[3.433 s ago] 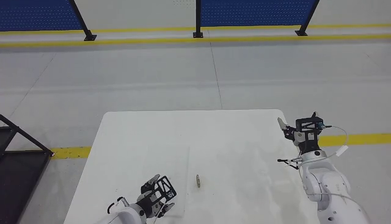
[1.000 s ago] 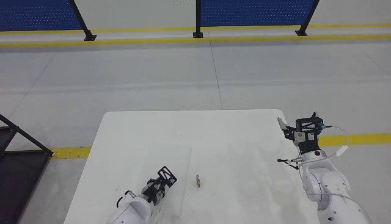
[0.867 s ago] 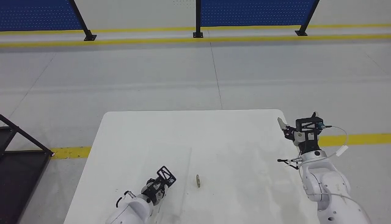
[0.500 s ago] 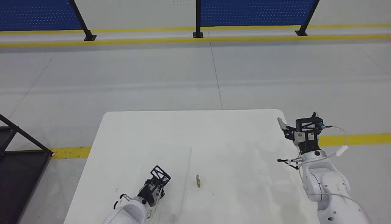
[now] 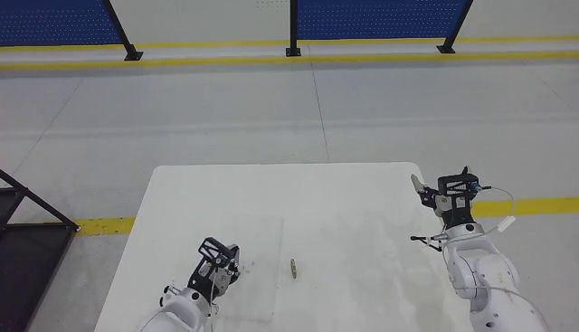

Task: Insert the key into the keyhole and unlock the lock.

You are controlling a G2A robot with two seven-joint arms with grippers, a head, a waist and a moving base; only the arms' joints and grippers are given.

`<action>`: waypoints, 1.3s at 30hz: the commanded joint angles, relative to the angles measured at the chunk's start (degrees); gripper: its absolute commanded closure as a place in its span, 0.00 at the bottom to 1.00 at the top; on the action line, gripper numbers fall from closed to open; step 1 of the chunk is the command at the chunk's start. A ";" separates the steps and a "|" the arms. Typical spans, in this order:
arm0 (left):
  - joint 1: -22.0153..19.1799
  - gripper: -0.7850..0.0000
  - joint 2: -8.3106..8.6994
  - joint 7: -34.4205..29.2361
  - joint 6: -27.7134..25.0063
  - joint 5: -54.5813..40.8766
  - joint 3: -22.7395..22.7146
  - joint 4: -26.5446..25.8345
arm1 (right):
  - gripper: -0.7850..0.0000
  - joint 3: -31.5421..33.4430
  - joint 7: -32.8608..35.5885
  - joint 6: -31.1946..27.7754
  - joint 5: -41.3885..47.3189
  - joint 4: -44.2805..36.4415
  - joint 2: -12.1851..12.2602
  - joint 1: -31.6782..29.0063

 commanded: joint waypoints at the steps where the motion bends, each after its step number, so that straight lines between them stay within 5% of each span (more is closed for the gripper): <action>1: 0.24 1.00 0.17 5.65 -2.04 -0.91 -1.16 -1.62 | 0.00 0.00 0.00 0.00 0.00 0.00 0.00 0.00; 11: -0.22 1.00 0.99 36.97 -15.50 -4.88 -5.81 1.07 | 0.00 0.00 0.00 0.00 0.00 0.00 0.00 0.00; 17: -1.78 1.00 1.22 48.63 -19.90 -3.94 -6.02 5.91 | 0.00 -2.32 -2.05 -5.47 0.20 -1.05 -0.09 -2.93; 26: -1.96 1.00 1.33 49.35 -19.98 -2.20 -6.16 6.90 | 0.00 -12.28 -3.73 -16.37 -8.05 -7.22 0.01 -15.54; 39: -1.96 1.00 1.33 49.35 -19.98 -2.20 -6.16 6.90 | 0.00 -29.87 1.90 -20.47 -2.94 3.12 -2.06 -9.33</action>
